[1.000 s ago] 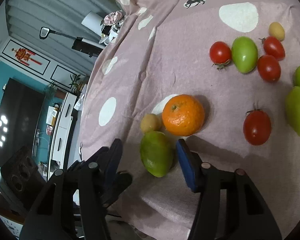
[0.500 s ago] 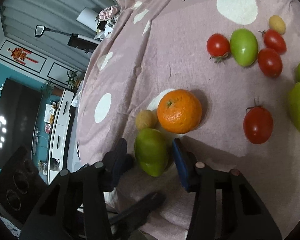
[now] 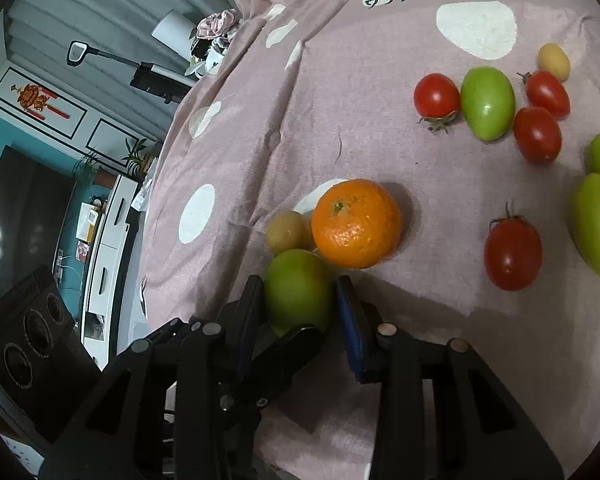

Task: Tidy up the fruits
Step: 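Close the right gripper around the green oval fruit and lift it, then carry the green fruit over the teal bowl and open the right gripper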

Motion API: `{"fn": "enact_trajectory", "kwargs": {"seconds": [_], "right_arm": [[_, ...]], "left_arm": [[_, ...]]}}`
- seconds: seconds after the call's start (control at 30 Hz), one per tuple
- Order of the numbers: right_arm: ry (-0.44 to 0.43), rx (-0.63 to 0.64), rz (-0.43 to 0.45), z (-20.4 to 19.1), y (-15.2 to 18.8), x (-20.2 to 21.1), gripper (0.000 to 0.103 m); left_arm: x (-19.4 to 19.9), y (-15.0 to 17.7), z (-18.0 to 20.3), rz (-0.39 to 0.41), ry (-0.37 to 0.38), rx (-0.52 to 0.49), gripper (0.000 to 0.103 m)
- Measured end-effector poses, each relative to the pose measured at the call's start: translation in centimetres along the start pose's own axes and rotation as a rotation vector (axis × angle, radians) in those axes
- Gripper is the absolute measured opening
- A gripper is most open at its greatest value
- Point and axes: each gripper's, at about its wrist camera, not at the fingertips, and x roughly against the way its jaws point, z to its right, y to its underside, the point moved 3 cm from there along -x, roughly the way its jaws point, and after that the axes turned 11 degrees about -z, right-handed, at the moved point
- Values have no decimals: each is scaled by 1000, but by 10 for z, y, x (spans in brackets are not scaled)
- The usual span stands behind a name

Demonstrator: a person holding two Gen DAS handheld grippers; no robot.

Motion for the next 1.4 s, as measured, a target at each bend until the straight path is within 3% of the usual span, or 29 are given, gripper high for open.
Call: {"fn": "enact_trajectory", "kwargs": {"seconds": [0.37,0.63,0.97,1.2,1.4], "right_arm": [[-66,37,109,-6,9,47,38],[-112,23,274,10,11,117,38],[-89,-115,512,96,30,228,38],[30,-237,593,159,43,275,38],[14,-359,617,209,53,287,38]], "left_arm": [[34,-7,26,105,45,-69,36],[52,-39,88,168,71,-192,35],[22,-81,214,157,136,-411,34],[-22,-98,287,78,228,-503,32],[-53,-97,323,29,221,-542,32]]}}
